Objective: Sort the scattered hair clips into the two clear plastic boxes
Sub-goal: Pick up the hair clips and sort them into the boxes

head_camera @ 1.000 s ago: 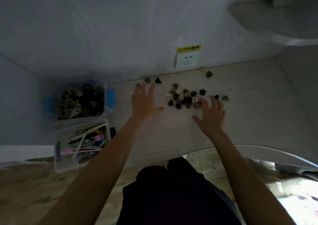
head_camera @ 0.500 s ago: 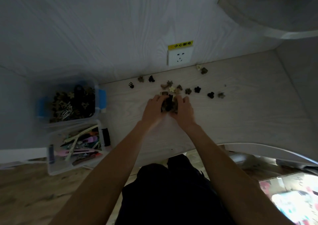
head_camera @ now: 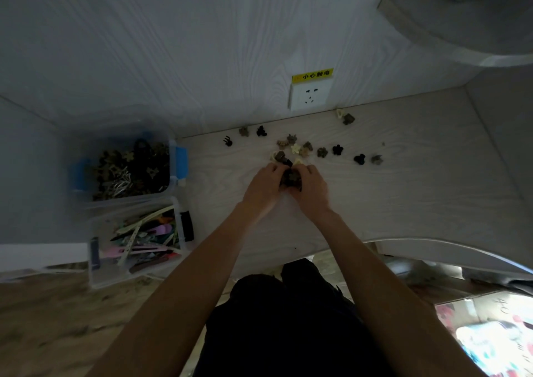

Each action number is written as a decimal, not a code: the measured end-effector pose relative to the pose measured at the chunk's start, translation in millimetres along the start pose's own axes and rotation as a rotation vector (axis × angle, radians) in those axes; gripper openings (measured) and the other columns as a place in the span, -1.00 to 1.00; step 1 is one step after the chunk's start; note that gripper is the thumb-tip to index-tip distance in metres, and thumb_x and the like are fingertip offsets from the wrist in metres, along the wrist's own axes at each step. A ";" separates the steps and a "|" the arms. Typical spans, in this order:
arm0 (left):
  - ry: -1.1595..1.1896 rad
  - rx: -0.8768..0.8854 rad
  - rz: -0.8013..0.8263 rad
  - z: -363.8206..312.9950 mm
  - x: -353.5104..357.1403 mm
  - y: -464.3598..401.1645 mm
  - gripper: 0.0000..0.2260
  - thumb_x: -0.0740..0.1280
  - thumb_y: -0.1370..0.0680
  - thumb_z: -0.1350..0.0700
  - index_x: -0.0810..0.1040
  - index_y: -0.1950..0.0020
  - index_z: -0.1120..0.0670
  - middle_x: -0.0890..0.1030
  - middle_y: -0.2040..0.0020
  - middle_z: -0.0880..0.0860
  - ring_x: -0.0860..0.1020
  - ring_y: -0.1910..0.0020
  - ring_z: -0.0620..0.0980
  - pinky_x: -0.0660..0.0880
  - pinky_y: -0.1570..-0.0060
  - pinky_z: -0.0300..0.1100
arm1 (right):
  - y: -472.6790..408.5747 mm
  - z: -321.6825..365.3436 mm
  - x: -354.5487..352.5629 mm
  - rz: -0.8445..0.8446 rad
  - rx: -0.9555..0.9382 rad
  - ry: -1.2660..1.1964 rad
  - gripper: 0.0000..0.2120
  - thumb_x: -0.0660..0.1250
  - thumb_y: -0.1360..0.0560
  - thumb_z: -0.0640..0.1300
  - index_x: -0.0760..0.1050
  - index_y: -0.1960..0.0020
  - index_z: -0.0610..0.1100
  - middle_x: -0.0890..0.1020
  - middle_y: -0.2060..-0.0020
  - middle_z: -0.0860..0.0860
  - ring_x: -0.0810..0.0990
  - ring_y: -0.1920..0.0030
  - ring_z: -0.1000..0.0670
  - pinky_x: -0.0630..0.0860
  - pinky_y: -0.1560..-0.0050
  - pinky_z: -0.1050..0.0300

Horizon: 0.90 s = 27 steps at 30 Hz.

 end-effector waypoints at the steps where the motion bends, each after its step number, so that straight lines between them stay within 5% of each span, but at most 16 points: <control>1: -0.004 0.003 -0.003 0.3 0.2 0.4 -0.67 0.20 -0.58 0.14 0.36 -0.36 0.09 0.47 -0.20 0.15 0.47 -0.12 0.11 0.36 -0.10 -0.14 | 0.0 0.4 -0.6 -0.011 0.004 -0.013 -0.63 0.31 -0.47 -0.22 0.40 -0.27 -0.19 0.48 -0.15 -0.19 0.53 -0.05 -0.20 0.43 0.02 0.03; 8: 0.124 0.045 -0.058 1.4 -11.1 9.3 -0.64 0.29 -0.53 0.18 0.39 -0.33 0.10 0.45 -0.20 0.15 0.48 -0.13 0.09 0.32 -0.08 -0.24 | 2.2 6.9 -6.5 -0.059 0.026 -0.126 -0.67 0.37 -0.43 -0.20 0.49 -0.19 -0.18 0.56 -0.03 -0.20 0.55 -0.01 -0.18 0.42 0.05 0.10; 12: 0.224 0.095 -0.225 9.9 -44.6 24.6 -0.64 0.33 -0.50 0.23 0.43 -0.29 0.12 0.47 -0.19 0.14 0.52 -0.10 0.06 0.50 -0.10 -0.11 | 5.5 36.5 -20.1 -0.118 -0.102 -0.240 -0.65 0.44 -0.39 -0.21 0.52 -0.16 -0.16 0.61 -0.04 -0.14 0.56 -0.02 -0.07 0.37 0.00 0.28; 15: 0.244 0.103 -0.353 24.5 -79.8 40.2 -0.66 0.35 -0.48 0.24 0.46 -0.26 0.15 0.48 -0.17 0.18 0.53 -0.07 0.06 0.56 0.00 -0.17 | 3.2 76.2 -26.0 -0.122 -0.235 -0.262 -0.65 0.45 -0.38 -0.17 0.52 -0.15 -0.16 0.62 -0.02 -0.11 0.56 -0.03 -0.05 0.42 -0.05 0.22; 21: 0.400 -0.084 -0.552 79.0 -156.4 81.4 -0.71 0.36 -0.49 0.25 0.51 -0.20 0.13 0.53 -0.09 0.12 0.48 0.00 -0.10 0.37 0.08 -0.59 | -7.0 170.8 -1.2 0.007 -0.443 -0.351 -0.69 0.44 -0.39 -0.19 0.53 -0.12 -0.18 0.63 0.01 -0.12 0.57 0.01 -0.08 0.53 -0.02 0.00; 27: 0.534 -0.284 -0.605 135.4 -186.2 116.2 -0.69 0.31 -0.54 0.17 0.46 -0.29 0.07 0.56 -0.11 0.01 0.52 -0.06 -0.10 0.39 -0.03 -0.53 | -14.6 235.5 41.9 0.188 -0.481 -0.327 -0.64 0.41 -0.40 -0.22 0.49 -0.19 -0.19 0.59 -0.04 -0.20 0.55 -0.05 -0.13 0.49 -0.11 0.00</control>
Point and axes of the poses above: each hand's wrist, its own y-axis away from the middle knuckle, its own x-axis out of the palm, z = x × y, the point moved 3 cm from there along -y, towards the middle knuckle
